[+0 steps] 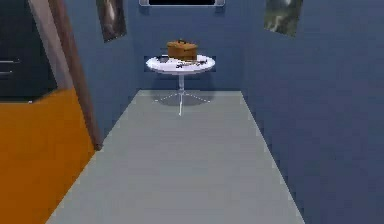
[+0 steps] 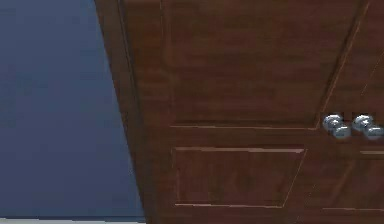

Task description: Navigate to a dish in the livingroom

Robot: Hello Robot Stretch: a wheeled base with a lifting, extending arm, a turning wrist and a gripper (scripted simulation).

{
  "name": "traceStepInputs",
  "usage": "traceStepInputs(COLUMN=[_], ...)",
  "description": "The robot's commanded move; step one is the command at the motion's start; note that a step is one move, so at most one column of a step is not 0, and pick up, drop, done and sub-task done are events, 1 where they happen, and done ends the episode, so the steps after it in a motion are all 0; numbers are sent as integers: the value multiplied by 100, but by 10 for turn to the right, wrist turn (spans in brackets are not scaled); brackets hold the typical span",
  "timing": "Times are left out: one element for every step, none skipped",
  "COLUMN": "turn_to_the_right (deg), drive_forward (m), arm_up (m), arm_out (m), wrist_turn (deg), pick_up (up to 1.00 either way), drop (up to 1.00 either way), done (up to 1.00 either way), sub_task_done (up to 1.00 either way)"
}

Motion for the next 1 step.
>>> traceStepInputs(turn_to_the_right=[0], drive_forward=[100], arm_up=[0], arm_out=[0], wrist_turn=[0], pick_up=[0], drop=[0], done=[0], sub_task_done=[0])
